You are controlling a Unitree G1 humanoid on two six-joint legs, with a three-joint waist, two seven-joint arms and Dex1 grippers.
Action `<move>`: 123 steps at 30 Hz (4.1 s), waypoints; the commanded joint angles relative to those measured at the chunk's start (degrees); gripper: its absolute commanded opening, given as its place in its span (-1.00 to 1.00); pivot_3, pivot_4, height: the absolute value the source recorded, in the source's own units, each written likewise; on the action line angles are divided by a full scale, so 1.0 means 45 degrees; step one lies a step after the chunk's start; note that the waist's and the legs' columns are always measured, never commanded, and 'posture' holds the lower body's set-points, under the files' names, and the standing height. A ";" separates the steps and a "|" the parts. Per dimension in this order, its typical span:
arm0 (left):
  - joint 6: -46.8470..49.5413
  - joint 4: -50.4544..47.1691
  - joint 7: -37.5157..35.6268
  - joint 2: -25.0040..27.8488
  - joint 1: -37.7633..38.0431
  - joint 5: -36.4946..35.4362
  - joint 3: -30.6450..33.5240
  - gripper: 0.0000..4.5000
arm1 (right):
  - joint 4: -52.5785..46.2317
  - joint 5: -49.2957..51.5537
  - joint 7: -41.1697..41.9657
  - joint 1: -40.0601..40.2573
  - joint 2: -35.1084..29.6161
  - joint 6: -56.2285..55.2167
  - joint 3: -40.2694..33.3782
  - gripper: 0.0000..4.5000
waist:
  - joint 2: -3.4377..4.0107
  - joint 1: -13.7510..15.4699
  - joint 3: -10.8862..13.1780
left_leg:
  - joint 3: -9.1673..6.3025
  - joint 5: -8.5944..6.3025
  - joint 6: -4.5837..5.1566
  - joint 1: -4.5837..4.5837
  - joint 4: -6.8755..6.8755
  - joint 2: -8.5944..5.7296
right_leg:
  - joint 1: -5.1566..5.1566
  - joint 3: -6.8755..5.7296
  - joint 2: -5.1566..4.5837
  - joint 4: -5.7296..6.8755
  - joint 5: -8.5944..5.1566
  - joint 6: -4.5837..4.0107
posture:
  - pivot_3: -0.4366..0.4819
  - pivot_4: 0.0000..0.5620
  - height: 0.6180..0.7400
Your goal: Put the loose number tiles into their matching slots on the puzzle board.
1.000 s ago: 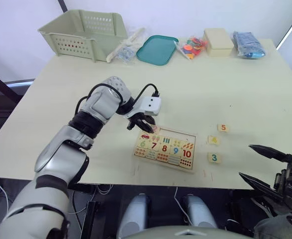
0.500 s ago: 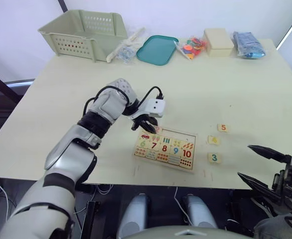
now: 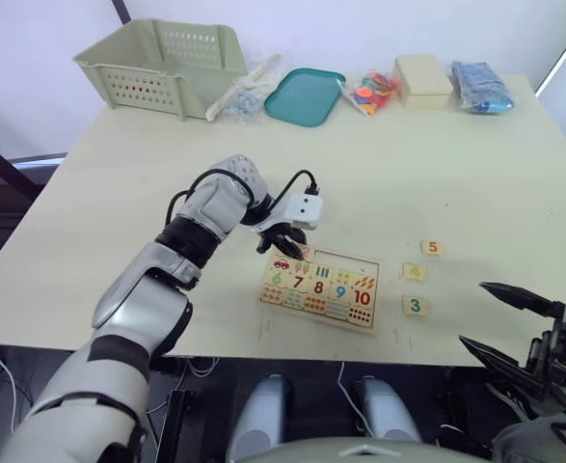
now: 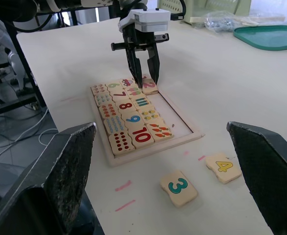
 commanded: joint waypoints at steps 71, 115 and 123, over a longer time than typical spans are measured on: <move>-0.0192 0.1295 -0.0824 0.0438 -0.1276 -0.1985 0.1315 -0.13 | -0.0382 -0.0070 -0.0383 -0.0029 0.0227 -0.0448 0.0327 1.00 | 0.0002 -0.0037 -0.0002 | -0.0002 -0.0003 0.0005 0.0004 0.0004 -0.0002 | -0.0002 0.0000 -0.0002 0.0016 0.0000 0.0001 | -0.05 -0.47 1.00; -0.3095 0.3060 -0.0598 0.0068 -0.0910 -0.0708 0.1316 -0.97 | -0.0422 -0.0178 -0.0530 0.0177 0.0390 -0.0741 0.0500 1.00 | 0.0000 -0.0035 0.0000 | 0.0003 -0.0003 0.0006 0.0002 0.0007 -0.0010 | -0.0004 -0.0001 -0.0004 0.0027 0.0000 0.0002 | -0.05 -0.47 1.00; -0.3034 0.2767 -0.0731 0.0071 -0.0733 -0.0645 0.1254 -0.97 | -0.0455 -0.0140 -0.0527 0.0259 0.0386 -0.0736 0.0470 1.00 | 0.0000 -0.0036 0.0000 | 0.0001 -0.0004 0.0006 0.0002 0.0007 -0.0009 | -0.0004 -0.0001 -0.0004 0.0028 0.0000 0.0002 | -0.05 -0.47 1.00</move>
